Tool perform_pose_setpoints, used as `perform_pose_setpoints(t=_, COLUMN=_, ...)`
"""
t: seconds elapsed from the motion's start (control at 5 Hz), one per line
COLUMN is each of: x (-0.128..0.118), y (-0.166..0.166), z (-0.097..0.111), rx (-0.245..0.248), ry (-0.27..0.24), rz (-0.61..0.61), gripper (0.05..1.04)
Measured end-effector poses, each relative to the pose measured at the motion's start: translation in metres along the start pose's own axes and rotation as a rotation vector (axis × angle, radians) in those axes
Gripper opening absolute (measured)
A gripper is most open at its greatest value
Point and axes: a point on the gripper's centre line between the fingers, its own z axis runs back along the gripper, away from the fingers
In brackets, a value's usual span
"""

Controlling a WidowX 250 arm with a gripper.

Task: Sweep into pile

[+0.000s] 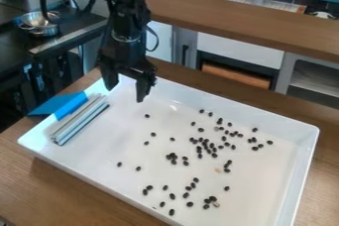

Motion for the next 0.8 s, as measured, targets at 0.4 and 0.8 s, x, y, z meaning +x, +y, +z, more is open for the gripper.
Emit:
perform_pose_setpoints(t=0.4, x=-0.012, y=-0.005, z=-0.020, rx=-0.021, ry=0.045, rz=-0.026, gripper=1.000)
perform_pose_setpoints(t=0.8, x=-0.021, y=0.009, z=-0.031, rx=0.024, ry=0.033, rz=-0.035, gripper=1.000)
